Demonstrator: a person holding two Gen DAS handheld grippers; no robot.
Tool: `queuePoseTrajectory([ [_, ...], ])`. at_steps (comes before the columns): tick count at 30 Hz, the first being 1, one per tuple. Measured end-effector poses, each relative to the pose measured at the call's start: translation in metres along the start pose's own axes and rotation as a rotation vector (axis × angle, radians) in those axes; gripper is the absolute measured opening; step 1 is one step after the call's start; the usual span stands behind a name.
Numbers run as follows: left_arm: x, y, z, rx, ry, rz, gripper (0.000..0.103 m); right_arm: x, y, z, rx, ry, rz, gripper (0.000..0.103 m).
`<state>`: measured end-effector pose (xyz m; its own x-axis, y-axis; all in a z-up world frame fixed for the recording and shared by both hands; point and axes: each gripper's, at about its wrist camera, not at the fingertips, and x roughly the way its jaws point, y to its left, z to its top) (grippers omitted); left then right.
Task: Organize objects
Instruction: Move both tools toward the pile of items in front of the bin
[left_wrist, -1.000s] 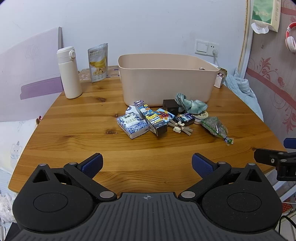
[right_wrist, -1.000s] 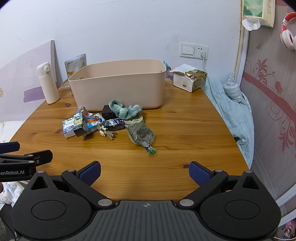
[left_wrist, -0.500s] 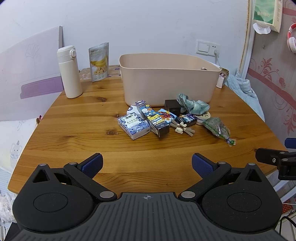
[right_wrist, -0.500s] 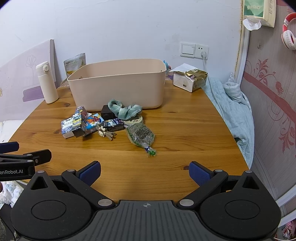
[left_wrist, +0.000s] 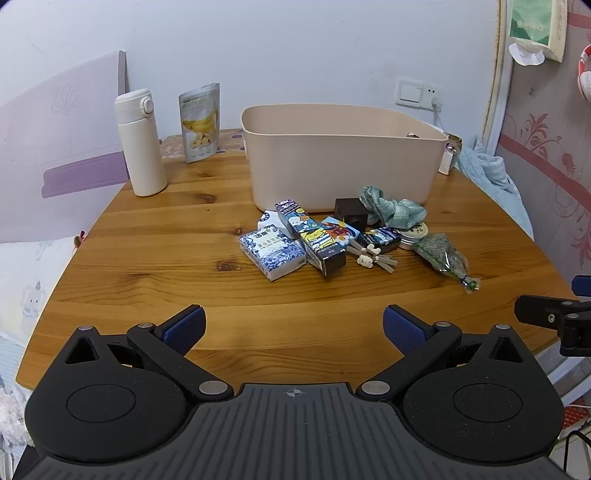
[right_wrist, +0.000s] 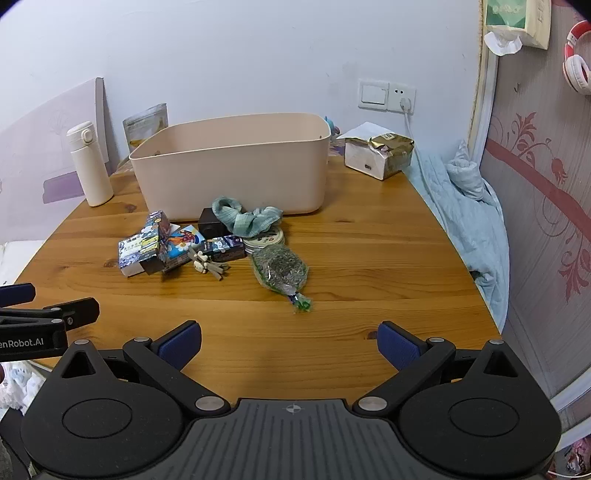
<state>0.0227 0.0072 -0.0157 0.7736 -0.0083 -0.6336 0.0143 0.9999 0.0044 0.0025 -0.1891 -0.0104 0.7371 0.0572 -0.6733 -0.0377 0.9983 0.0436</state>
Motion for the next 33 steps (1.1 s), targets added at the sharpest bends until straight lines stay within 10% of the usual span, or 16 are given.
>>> queuePoseTrajectory([
  [33, 0.06, 0.0, 0.032, -0.021, 0.055, -0.024, 0.103, 0.051, -0.008, 0.025, -0.004, 0.039, 0.007, 0.095],
])
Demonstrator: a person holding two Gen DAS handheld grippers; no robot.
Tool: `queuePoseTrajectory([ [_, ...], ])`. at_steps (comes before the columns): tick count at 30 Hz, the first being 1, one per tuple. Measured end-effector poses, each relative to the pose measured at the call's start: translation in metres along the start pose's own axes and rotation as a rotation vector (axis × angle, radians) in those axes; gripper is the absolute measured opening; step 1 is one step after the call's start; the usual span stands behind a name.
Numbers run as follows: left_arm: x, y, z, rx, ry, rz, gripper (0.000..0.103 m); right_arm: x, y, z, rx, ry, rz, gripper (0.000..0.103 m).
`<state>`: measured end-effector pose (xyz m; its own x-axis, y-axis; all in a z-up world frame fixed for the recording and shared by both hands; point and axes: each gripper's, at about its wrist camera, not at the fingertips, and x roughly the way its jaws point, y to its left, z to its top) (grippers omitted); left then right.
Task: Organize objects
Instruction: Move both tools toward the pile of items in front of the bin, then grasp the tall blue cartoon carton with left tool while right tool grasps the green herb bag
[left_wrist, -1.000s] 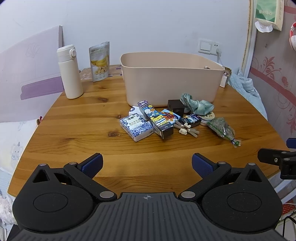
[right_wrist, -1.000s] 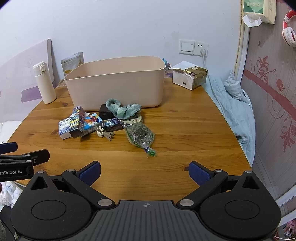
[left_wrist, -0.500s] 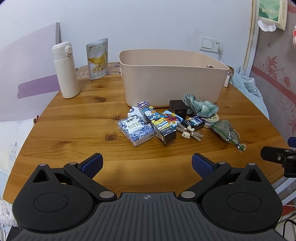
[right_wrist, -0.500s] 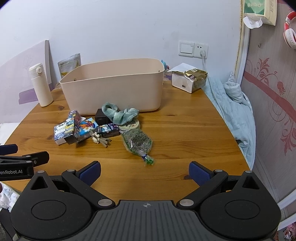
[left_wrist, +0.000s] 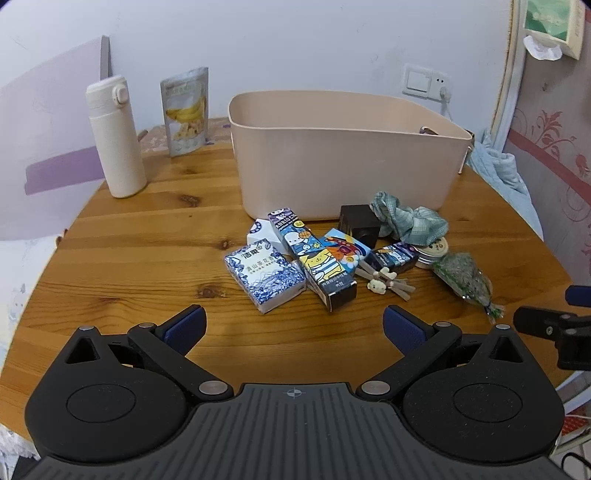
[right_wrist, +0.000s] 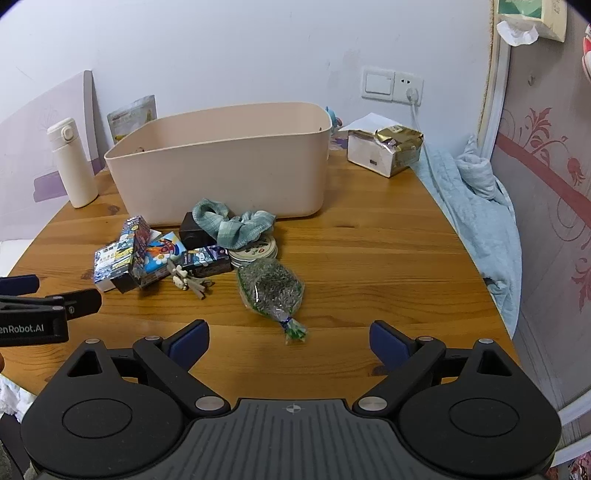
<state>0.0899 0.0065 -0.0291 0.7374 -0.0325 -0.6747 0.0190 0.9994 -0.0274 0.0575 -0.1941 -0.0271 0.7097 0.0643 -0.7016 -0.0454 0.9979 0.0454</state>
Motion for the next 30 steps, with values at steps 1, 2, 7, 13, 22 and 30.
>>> queuePoseTrajectory([
  [1, 0.003, 0.001, 0.001, -0.007, 0.007, -0.007, 0.103, 0.003, 0.0, 0.001, 0.001, 0.007, 0.004, 0.094],
  [2, 0.005, 0.001, 0.002, -0.014, 0.012, -0.011, 0.103, 0.005, -0.001, 0.002, 0.0, 0.012, 0.007, 0.093],
  [7, 0.017, 0.001, 0.008, -0.021, 0.028, -0.015, 0.103, 0.021, -0.001, 0.008, -0.01, 0.034, 0.017, 0.089],
  [13, 0.028, -0.002, 0.017, -0.016, 0.035, -0.029, 0.103, 0.039, -0.001, 0.014, -0.005, 0.056, 0.061, 0.086],
  [22, 0.048, -0.01, 0.032, 0.002, 0.035, -0.039, 0.103, 0.065, -0.001, 0.023, -0.015, 0.092, 0.074, 0.084],
  [30, 0.063, -0.006, 0.04, -0.014, 0.064, -0.073, 0.084, 0.083, 0.002, 0.031, -0.028, 0.119, 0.076, 0.082],
])
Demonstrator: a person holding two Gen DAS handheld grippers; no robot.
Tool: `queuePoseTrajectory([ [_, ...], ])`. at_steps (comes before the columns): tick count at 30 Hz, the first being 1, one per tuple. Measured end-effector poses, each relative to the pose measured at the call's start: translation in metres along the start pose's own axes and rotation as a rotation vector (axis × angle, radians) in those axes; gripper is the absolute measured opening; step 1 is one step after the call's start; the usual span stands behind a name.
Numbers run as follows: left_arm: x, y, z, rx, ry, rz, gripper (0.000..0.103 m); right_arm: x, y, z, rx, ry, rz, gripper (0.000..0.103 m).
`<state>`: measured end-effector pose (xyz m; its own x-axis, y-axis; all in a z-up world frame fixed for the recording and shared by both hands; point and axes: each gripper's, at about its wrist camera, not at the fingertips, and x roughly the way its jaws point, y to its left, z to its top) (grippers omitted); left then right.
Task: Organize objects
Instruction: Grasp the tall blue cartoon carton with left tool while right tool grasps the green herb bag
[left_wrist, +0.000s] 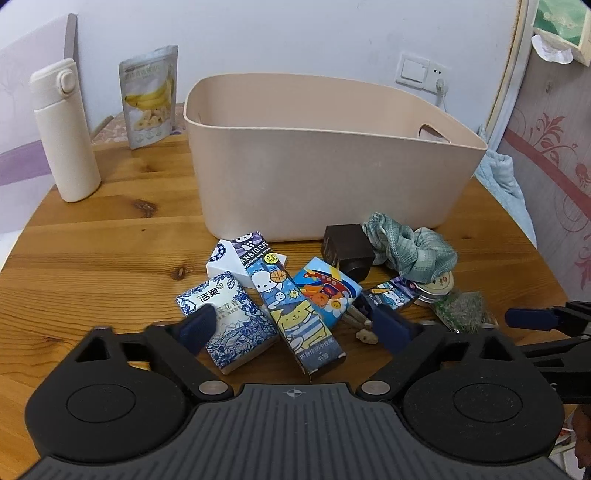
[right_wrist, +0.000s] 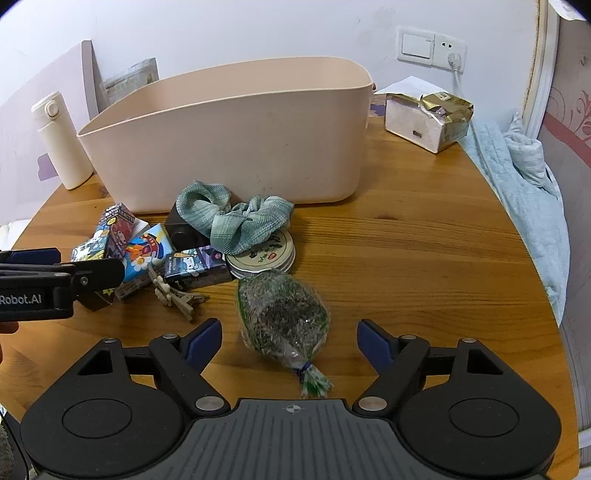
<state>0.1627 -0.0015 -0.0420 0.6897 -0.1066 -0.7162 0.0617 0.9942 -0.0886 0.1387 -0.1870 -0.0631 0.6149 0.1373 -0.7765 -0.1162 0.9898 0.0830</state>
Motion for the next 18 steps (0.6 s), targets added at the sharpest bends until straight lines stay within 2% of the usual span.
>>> queuePoseTrajectory([
  [5, 0.006, 0.003, 0.002, 0.001, 0.023, -0.002, 0.071, 0.008, 0.0, 0.004, 0.007, 0.012, 0.003, 0.076],
  [13, 0.01, 0.002, 0.004, 0.037, 0.032, 0.003, 0.044, 0.013, 0.004, 0.008, -0.002, 0.021, 0.001, 0.064],
  [15, 0.011, 0.002, 0.004, 0.041, 0.033, 0.004, 0.041, 0.013, 0.005, 0.008, -0.007, 0.02, 0.0, 0.061],
  [18, 0.011, 0.002, 0.004, 0.044, 0.034, 0.008, 0.027, 0.013, 0.006, 0.007, -0.013, 0.017, 0.003, 0.057],
])
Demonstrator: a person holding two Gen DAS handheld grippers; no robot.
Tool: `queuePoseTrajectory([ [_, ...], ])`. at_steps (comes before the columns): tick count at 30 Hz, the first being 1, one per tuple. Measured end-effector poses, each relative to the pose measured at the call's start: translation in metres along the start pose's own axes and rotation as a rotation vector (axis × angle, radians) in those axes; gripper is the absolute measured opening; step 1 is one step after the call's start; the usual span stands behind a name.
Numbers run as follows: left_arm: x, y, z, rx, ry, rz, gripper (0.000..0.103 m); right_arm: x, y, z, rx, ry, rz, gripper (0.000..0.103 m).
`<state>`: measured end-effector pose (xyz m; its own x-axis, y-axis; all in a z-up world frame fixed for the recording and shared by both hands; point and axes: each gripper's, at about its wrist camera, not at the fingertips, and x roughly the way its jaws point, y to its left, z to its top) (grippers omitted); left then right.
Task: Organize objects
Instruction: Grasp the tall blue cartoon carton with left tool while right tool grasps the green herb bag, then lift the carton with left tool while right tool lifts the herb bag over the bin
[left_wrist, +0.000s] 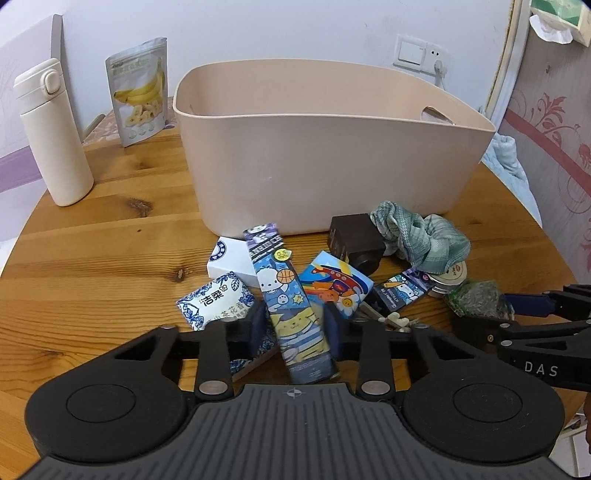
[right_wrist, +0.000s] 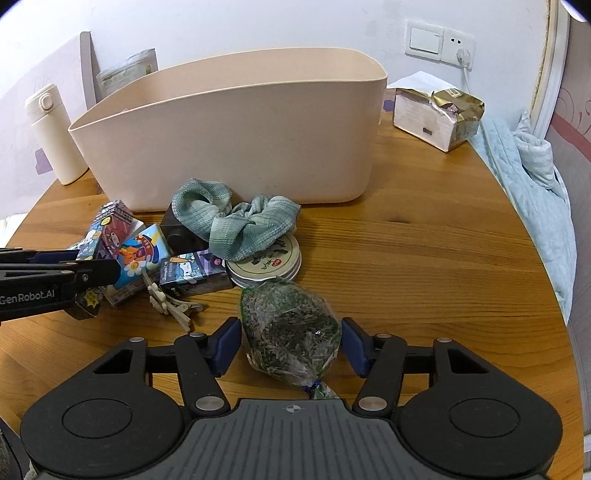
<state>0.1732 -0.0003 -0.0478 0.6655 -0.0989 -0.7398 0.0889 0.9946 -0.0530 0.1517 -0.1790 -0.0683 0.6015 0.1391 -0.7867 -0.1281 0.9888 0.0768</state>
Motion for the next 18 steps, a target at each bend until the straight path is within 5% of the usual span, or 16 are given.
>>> queuePoseTrajectory([
  [18, -0.018, 0.008, -0.003, -0.025, -0.033, -0.025, 0.023, -0.013, -0.002, -0.001, -0.008, -0.033, -0.007, 0.047],
])
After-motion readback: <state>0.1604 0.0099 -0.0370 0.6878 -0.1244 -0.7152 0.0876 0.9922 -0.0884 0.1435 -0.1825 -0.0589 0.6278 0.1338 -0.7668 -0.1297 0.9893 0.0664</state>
